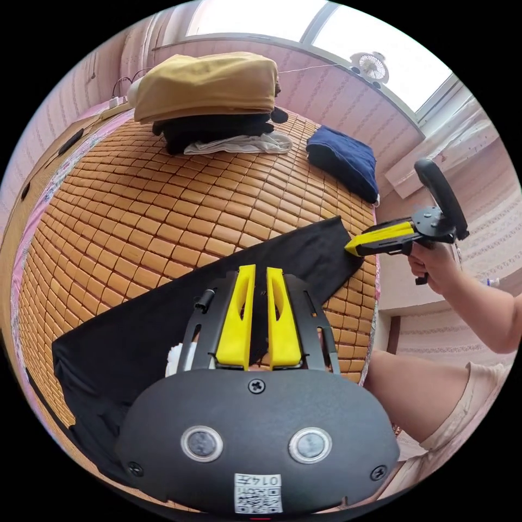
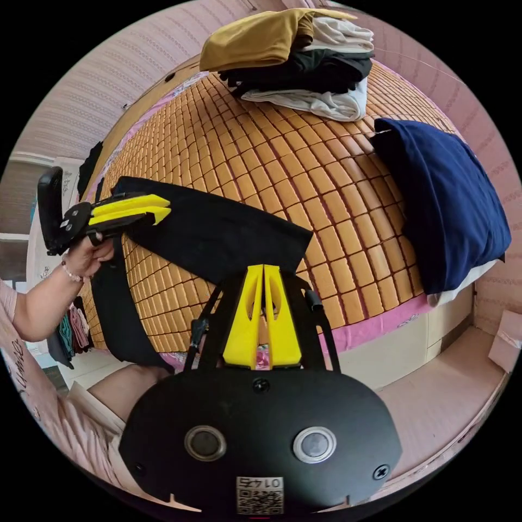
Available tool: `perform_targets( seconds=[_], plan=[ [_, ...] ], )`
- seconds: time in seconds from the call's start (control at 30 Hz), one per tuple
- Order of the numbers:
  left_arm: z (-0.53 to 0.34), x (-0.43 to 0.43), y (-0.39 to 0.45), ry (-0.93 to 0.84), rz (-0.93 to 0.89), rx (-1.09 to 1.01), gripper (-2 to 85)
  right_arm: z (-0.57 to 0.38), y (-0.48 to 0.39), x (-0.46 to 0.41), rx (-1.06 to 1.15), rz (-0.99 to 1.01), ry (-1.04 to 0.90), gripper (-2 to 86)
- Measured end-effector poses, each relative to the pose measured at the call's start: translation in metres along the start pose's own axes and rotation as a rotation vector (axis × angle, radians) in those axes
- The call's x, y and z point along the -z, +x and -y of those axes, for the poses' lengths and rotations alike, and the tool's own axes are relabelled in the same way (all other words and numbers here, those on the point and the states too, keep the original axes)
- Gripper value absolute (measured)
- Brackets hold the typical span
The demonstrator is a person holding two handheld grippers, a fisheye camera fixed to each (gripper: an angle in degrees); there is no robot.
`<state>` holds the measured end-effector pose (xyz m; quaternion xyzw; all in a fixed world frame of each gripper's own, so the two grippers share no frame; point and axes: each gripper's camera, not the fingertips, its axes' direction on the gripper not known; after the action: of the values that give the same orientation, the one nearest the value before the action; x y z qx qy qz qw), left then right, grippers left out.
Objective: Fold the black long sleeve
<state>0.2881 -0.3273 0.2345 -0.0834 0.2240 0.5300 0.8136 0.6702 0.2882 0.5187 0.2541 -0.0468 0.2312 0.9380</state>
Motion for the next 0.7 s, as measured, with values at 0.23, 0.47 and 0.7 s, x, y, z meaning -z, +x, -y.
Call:
perform_targets(
  seconds=[0.23, 0.47, 0.7],
  plan=[
    [-0.024, -0.019, -0.004, 0.0, 0.043, 0.013, 1.0, 0.018, -0.031, 0.032, 0.02, -0.01, 0.013, -0.2],
    [-0.069, -0.007, -0.005, 0.068, 0.015, 0.095, 3.4, 0.044, -0.046, 0.046, -0.009, -0.056, 0.029, -0.5],
    [-0.199, 0.071, -0.018, 0.22, 0.049, 0.347, 2.7, 0.062, -0.094, 0.079, -0.062, -0.253, -0.005, 0.1]
  ],
)
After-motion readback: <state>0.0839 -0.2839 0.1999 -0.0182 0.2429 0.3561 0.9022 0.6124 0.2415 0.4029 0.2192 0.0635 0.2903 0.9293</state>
